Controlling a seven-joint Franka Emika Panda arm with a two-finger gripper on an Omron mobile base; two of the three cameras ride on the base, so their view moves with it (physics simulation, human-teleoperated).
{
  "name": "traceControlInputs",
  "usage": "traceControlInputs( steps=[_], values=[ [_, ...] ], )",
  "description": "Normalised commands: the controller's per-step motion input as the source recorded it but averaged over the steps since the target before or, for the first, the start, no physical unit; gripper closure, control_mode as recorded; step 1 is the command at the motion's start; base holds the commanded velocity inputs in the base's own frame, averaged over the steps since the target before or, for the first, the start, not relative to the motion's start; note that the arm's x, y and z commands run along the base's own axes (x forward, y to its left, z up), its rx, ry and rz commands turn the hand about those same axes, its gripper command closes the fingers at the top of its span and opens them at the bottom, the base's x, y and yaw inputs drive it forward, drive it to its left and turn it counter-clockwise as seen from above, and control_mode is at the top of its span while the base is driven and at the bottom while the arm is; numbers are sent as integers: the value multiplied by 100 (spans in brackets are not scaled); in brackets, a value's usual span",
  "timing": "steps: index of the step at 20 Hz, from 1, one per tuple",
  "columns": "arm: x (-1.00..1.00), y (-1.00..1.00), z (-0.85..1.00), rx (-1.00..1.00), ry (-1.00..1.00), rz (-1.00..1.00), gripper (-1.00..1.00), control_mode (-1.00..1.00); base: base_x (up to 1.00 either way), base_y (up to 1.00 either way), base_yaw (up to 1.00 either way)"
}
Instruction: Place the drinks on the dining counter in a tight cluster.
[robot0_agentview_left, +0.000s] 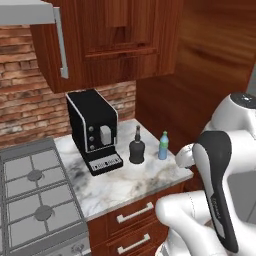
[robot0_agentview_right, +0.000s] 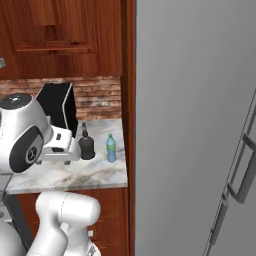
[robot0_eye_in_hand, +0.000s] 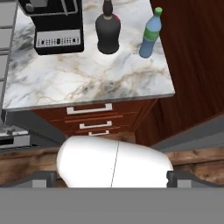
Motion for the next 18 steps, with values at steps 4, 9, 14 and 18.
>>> traceControlInputs(
  steps=[4,9,14,18],
  values=[
    [0,0,0,0,0,0,-100,100,48,71,-7],
    [0,0,0,0,0,0,-100,100,27,56,-3],
    [0,0,0,0,0,0,-100,100,23,0,1],
    [0,0,0,0,0,0,-100,100,7,0,1]
  ],
)
